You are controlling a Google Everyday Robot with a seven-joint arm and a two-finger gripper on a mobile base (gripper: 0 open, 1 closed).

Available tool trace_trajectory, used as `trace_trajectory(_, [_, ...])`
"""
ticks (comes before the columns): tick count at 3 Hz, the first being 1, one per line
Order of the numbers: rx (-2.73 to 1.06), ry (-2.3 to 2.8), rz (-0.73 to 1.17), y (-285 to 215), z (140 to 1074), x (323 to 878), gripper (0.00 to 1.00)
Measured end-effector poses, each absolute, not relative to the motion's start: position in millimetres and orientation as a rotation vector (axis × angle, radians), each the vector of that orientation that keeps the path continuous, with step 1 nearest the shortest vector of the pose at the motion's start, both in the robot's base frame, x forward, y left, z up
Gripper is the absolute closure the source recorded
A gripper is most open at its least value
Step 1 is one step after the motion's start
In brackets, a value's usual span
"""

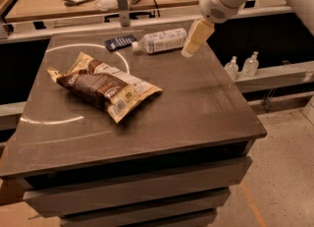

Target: Place blue plastic bottle upright

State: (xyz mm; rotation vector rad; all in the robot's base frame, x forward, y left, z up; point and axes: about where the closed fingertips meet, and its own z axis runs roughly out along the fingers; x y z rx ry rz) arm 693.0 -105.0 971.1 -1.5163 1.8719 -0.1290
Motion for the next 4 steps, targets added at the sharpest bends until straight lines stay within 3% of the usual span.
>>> trace_trajectory(2, [-1.556, 1.653, -0.291, -63, 971, 753, 0.00])
trace_trajectory(4, [-1.728, 1.607, -0.297, -56, 947, 776, 0.00])
